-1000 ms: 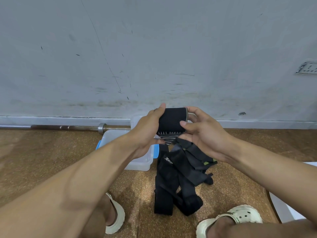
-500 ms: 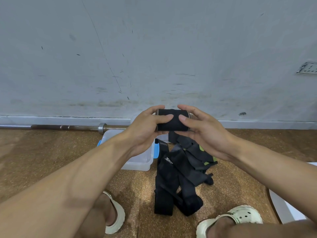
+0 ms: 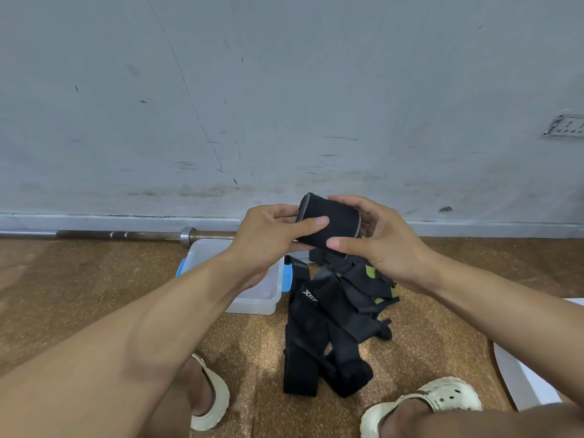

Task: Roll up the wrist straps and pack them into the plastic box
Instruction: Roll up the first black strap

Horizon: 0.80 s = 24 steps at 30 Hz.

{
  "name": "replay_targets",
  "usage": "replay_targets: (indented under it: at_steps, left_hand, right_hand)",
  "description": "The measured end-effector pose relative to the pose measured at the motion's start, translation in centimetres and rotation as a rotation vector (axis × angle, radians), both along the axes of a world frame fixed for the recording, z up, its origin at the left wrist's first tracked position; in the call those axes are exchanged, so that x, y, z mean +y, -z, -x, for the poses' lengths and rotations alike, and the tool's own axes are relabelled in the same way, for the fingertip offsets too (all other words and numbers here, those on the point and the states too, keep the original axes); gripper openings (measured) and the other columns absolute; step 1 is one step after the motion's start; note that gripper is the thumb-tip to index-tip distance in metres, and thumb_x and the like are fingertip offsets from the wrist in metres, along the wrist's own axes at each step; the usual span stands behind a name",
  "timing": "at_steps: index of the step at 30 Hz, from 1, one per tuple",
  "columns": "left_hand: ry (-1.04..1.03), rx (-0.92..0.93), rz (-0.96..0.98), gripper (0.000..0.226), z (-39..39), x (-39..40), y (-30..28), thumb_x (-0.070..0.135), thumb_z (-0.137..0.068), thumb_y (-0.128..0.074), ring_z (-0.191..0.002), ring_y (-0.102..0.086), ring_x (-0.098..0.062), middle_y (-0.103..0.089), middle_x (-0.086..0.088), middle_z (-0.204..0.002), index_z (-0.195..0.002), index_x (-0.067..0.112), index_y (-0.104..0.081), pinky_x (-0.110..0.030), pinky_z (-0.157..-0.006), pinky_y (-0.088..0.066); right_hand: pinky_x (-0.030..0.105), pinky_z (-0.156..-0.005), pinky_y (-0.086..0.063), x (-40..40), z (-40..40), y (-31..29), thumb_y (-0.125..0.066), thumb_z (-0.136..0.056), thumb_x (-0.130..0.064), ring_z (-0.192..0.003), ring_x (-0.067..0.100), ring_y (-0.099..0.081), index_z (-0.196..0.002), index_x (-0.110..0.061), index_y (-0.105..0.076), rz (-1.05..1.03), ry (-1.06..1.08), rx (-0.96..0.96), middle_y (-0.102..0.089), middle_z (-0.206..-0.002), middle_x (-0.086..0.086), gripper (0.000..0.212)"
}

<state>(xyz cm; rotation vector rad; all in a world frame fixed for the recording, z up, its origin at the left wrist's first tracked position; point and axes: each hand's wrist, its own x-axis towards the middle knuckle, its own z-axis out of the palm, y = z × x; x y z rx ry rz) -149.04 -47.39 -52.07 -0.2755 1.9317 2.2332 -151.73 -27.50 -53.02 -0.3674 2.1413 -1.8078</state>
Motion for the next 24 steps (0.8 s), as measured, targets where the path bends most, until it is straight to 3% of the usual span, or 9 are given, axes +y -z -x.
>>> replay_targets:
  at_steps: [4, 9, 12, 14, 18, 20, 24]
  left_hand:
    - [-0.014, 0.022, 0.04, 0.031, -0.2, 0.2, -0.1, 0.012, -0.082, -0.082, -0.09, -0.078, -0.024, -0.078, -0.014, -0.098, -0.109, 0.0, -0.073, -0.027, -0.073, -0.062]
    - [-0.02, 0.046, 0.094, 0.033, -0.2, 0.5, 0.3, 0.02, -0.087, -0.079, -0.095, -0.076, -0.021, -0.077, -0.01, -0.104, -0.115, 0.006, -0.07, -0.032, -0.083, -0.062]
    - [-0.057, 0.038, 0.284, 0.029, -0.2, 1.4, 0.3, 0.044, -0.101, -0.057, -0.101, -0.069, -0.015, -0.071, 0.0, -0.108, -0.117, 0.021, -0.064, -0.029, -0.085, -0.055]
    - [-0.146, 0.038, 0.434, 0.04, -0.1, 1.8, 0.4, 0.053, -0.105, -0.04, -0.091, -0.062, -0.013, -0.065, 0.002, -0.099, -0.105, 0.019, -0.062, -0.029, -0.078, -0.049]
    - [-0.376, 0.01, 0.499, 0.052, 0.2, 1.7, 0.4, 0.046, -0.107, -0.04, -0.063, -0.047, -0.017, -0.049, 0.0, -0.067, -0.066, 0.014, -0.045, -0.031, -0.057, -0.034]
    - [-0.411, -0.027, 0.464, 0.056, 0.5, 1.3, 0.4, 0.048, -0.105, -0.043, -0.062, -0.048, -0.02, -0.048, -0.001, -0.063, -0.061, 0.014, -0.043, -0.033, -0.059, -0.037]
    - [-0.378, -0.124, 0.465, 0.059, 0.7, 0.7, 0.6, 0.06, -0.098, -0.045, -0.075, -0.062, -0.03, -0.058, -0.005, -0.07, -0.063, 0.014, -0.052, -0.043, -0.076, -0.051]
  right_hand:
    - [0.021, -0.087, -0.057, 0.0, -0.3, 0.1, -0.081, -0.084, -0.001, -0.108, 0.008, -0.07, -0.139, -0.022, -0.058, -0.035, 0.0, 0.093, -0.068, -0.127, -0.001, 0.063]
    - [0.024, -0.091, -0.058, -0.1, -0.5, 0.2, -0.081, -0.087, -0.01, -0.113, 0.001, -0.065, -0.132, -0.039, -0.056, -0.139, 0.044, 0.235, -0.066, -0.127, -0.011, 0.06]
    - [0.027, -0.099, -0.055, -0.7, -1.3, 0.1, -0.084, -0.084, -0.023, -0.114, -0.001, -0.063, -0.138, -0.042, -0.054, -0.311, 0.004, 0.31, -0.063, -0.126, -0.02, 0.064]
    - [0.024, -0.1, -0.053, -1.8, -2.1, 0.2, -0.084, -0.084, -0.026, -0.113, -0.002, -0.064, -0.143, -0.039, -0.053, -0.349, -0.042, 0.31, -0.063, -0.128, -0.02, 0.068]
    - [0.016, -0.086, -0.055, -3.6, -3.1, 0.2, -0.083, -0.085, -0.033, -0.091, -0.001, -0.071, -0.146, -0.039, -0.049, -0.3, -0.042, 0.223, -0.069, -0.115, -0.016, 0.07]
    - [0.015, -0.083, -0.052, -3.9, -3.2, 0.0, -0.083, -0.084, -0.037, -0.084, 0.0, -0.072, -0.146, -0.039, -0.05, -0.302, -0.048, 0.194, -0.072, -0.108, -0.015, 0.071]
    - [0.028, -0.086, -0.057, -4.3, -3.4, 0.0, -0.086, -0.081, -0.035, -0.083, 0.015, -0.072, -0.145, -0.04, -0.052, -0.328, -0.02, 0.236, -0.077, -0.097, -0.005, 0.072]
